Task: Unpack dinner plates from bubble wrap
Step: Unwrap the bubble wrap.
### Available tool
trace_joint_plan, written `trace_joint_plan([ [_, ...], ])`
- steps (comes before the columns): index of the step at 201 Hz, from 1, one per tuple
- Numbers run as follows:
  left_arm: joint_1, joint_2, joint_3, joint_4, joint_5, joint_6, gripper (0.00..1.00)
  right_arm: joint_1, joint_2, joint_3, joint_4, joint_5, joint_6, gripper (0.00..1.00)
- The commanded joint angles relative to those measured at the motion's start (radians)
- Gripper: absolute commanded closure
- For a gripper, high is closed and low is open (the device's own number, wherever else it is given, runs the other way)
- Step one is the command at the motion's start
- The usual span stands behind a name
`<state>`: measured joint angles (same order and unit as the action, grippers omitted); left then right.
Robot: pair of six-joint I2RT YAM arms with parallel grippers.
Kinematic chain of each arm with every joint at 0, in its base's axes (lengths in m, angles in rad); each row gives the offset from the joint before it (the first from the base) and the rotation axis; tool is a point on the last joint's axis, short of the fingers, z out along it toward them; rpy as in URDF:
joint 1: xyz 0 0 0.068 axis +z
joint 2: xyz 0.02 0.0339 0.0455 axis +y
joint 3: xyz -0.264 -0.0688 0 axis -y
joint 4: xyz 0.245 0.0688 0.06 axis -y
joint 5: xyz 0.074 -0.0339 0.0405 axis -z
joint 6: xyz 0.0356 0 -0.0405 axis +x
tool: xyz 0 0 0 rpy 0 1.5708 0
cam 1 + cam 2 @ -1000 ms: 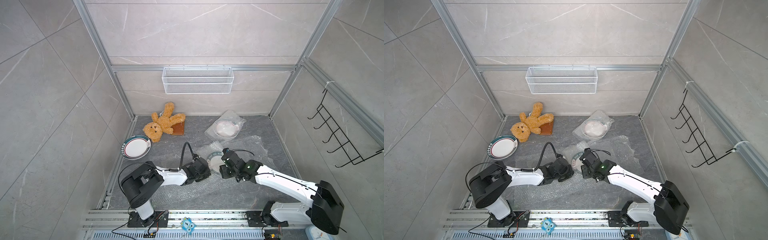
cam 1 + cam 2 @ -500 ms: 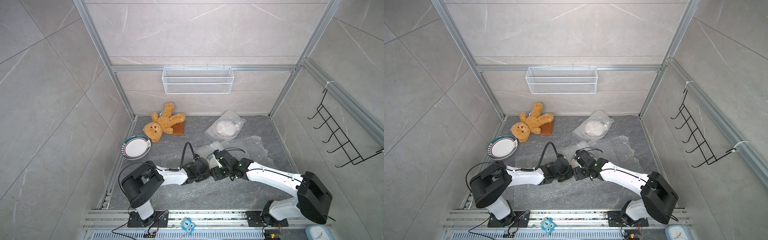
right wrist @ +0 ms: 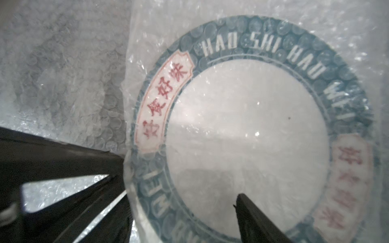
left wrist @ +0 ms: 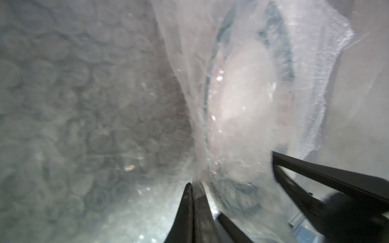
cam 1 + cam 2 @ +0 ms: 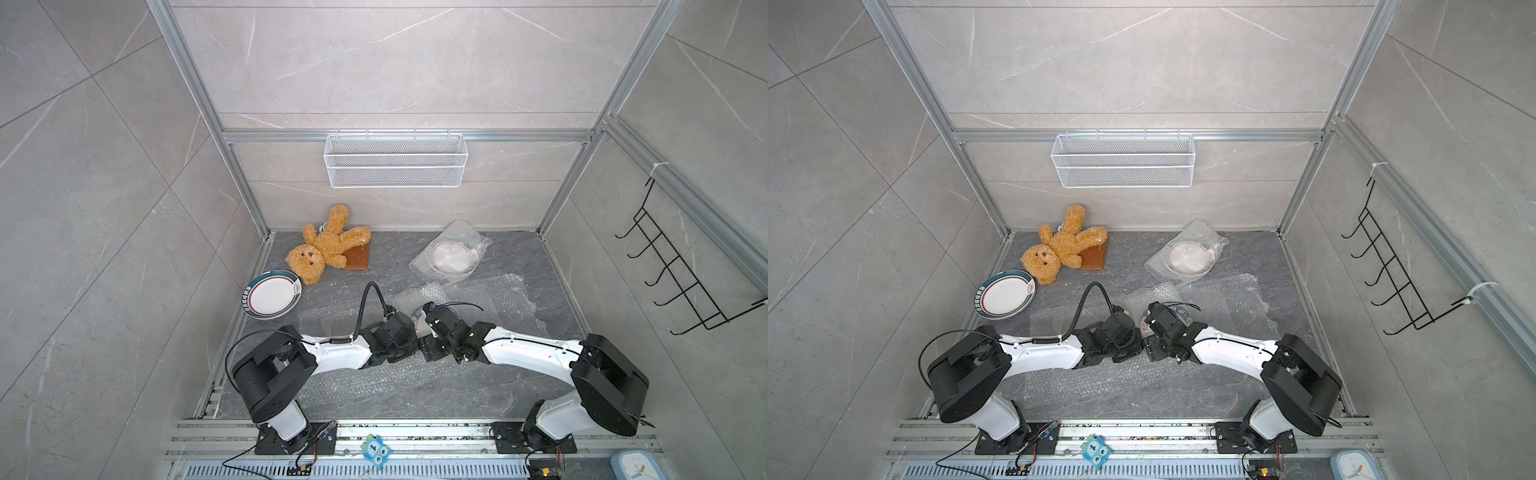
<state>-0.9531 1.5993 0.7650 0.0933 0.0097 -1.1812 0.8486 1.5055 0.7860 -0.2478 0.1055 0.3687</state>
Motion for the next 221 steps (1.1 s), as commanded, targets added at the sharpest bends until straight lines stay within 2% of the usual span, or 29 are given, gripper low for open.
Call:
trace_joint_plan([
  [1, 0.002, -0.082, 0.046, 0.008, 0.010, -0.003, 1.00, 0.018, -0.016, -0.024, 0.085, -0.016, -0.005, 0.25],
  [22, 0.002, -0.105, 0.063, -0.007, 0.020, 0.006, 1.00, 0.026, -0.016, -0.019, 0.082, 0.023, -0.002, 0.28],
  [73, 0.002, -0.142, 0.095, -0.090, 0.011, 0.038, 1.00, 0.039, -0.074, -0.003, 0.037, 0.159, 0.024, 0.44],
  [102, 0.002, -0.165, 0.113, -0.145, -0.003, 0.069, 1.00, 0.039, -0.105, 0.009, 0.012, 0.184, 0.019, 0.51],
  [130, 0.002, -0.166, 0.119, -0.140, 0.013, 0.074, 1.00, 0.038, -0.072, 0.037, 0.006, 0.192, 0.015, 0.65],
  [153, 0.002, -0.166, 0.130, -0.164, 0.010, 0.084, 1.00, 0.043, -0.051, 0.060, 0.004, 0.169, 0.016, 0.79],
  [175, 0.002, -0.184, 0.143, -0.228, -0.040, 0.116, 1.00, 0.050, -0.082, 0.060, -0.002, 0.136, 0.017, 0.92],
  [199, 0.002, -0.204, 0.156, -0.285, -0.092, 0.152, 1.00, 0.051, -0.121, 0.065, -0.021, 0.051, 0.008, 0.97],
  [221, 0.003, -0.197, 0.171, -0.290, -0.097, 0.175, 0.87, 0.053, -0.125, 0.082, -0.054, 0.015, 0.003, 0.99],
])
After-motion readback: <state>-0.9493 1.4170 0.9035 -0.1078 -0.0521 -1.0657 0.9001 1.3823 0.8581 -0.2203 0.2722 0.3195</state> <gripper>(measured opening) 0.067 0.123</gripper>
